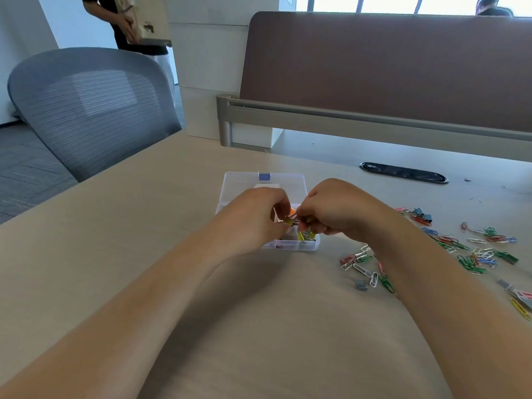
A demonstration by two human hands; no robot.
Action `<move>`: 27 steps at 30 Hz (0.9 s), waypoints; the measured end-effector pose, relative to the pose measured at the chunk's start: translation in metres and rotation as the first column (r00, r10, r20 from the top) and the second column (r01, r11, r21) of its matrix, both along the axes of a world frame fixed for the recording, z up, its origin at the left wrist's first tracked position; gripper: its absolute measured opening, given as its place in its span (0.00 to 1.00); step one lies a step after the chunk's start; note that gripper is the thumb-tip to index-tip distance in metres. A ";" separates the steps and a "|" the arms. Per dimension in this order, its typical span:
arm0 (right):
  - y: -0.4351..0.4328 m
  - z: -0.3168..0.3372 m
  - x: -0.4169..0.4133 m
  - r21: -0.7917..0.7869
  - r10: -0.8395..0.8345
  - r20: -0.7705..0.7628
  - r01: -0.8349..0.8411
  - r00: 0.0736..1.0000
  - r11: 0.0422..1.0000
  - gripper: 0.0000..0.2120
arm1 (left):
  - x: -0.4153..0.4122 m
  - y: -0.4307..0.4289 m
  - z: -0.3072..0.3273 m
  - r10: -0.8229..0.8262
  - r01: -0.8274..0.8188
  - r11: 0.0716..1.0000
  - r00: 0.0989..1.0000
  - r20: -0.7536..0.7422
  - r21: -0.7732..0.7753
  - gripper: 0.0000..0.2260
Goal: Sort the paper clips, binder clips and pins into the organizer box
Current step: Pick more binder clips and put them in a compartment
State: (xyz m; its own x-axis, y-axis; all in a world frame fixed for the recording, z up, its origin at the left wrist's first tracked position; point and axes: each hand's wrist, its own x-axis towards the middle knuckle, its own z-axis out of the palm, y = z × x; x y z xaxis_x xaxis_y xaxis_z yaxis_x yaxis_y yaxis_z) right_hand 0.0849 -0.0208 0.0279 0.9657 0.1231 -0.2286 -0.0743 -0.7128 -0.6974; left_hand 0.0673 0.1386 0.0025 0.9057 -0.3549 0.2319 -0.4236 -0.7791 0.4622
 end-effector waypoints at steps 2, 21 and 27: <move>-0.002 0.000 0.001 -0.010 0.003 -0.009 -0.004 1.000 1.000 0.09 | 0.000 0.000 0.001 0.005 -0.005 1.000 1.000 0.005 0.005 0.04; -0.002 0.000 0.000 -0.299 0.165 0.192 -0.102 0.968 0.949 0.11 | -0.001 0.006 0.007 -0.090 0.094 0.977 0.996 -0.027 0.190 0.07; -0.003 0.000 0.000 -0.220 0.145 0.209 -0.098 0.967 0.970 0.06 | 0.001 0.007 0.004 -0.117 0.123 0.973 0.992 -0.042 0.194 0.07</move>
State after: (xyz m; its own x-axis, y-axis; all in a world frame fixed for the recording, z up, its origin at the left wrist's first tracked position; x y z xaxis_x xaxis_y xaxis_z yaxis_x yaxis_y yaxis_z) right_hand 0.0852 -0.0234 0.0283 0.9756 0.2155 -0.0431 0.1618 -0.8369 -0.5229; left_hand 0.0684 0.1457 0.0067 0.8592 -0.4972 0.1207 -0.5078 -0.8001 0.3194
